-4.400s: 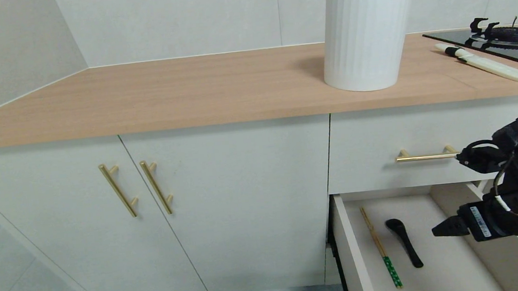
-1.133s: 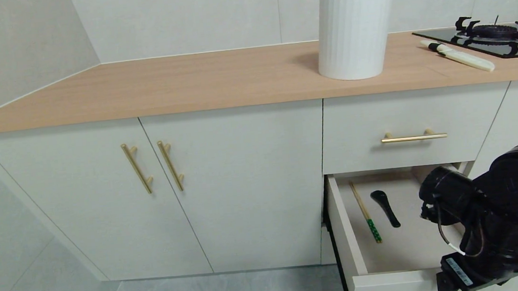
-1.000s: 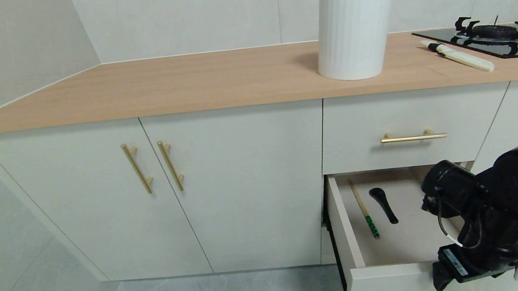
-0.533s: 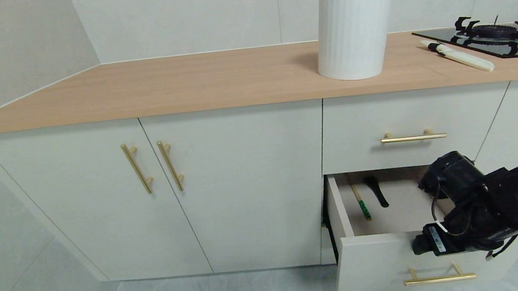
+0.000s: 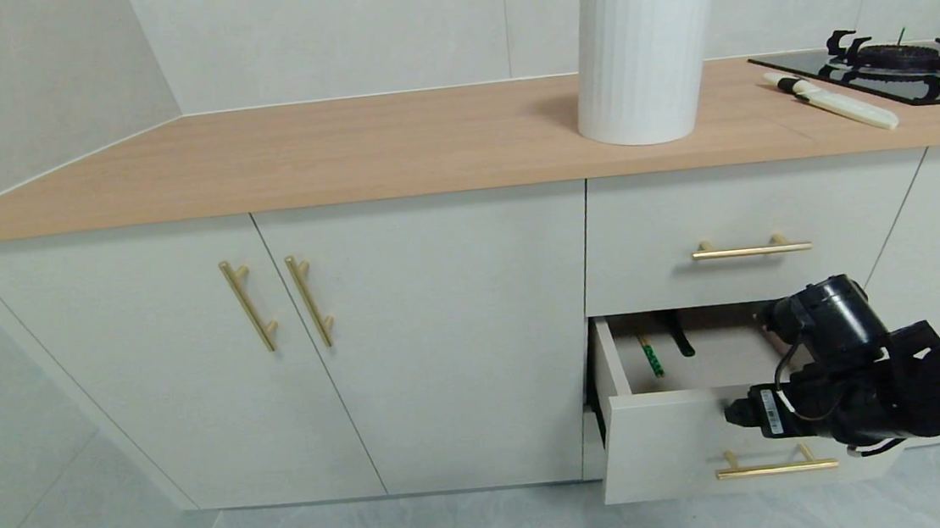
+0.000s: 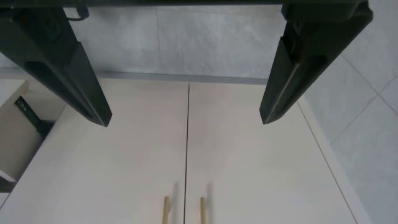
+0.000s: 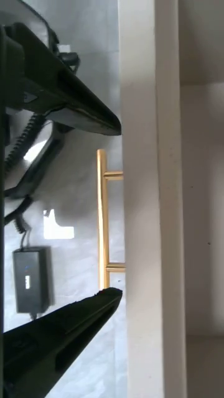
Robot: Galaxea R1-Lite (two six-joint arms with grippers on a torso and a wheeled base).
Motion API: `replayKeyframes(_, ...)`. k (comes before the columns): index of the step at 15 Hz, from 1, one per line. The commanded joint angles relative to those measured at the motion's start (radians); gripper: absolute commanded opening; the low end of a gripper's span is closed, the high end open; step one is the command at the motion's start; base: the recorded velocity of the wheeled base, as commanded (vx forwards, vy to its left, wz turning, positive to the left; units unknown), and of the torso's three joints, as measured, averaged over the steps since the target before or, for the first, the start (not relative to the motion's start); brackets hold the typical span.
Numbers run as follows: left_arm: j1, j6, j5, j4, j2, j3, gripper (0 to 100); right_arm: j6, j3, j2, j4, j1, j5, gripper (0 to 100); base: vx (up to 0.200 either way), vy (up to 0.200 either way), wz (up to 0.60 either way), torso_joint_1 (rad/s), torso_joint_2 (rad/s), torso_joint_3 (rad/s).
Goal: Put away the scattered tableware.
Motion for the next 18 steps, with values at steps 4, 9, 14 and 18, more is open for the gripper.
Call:
replayKeyframes(4, 0.000, 0.000, 0.001, 0.000, 0.000, 0.000, 100, 0.037, 0.034, 0.087, -0.207, 0.000, -0.097, 100, 0.000, 0.000, 0.00, 0.000, 0.00, 0.000)
replayKeyframes(9, 0.000, 0.000, 0.000, 0.000, 0.000, 0.000, 100, 0.039, 0.066, 0.177, -0.470, -0.001, -0.129, 100, 0.000, 0.000, 0.00, 0.000, 0.00, 0.000)
replayKeyframes(14, 0.000, 0.000, 0.001, 0.000, 0.000, 0.000, 100, 0.031, 0.064, 0.311, -0.752, -0.021, -0.210, 100, 0.000, 0.000, 0.00, 0.000, 0.00, 0.000)
replayKeyframes(18, 0.000, 0.000, 0.000, 0.000, 0.000, 0.000, 100, 0.026, 0.055, 0.355, -0.855, -0.034, -0.227, 100, 0.000, 0.000, 0.00, 0.000, 0.00, 0.000)
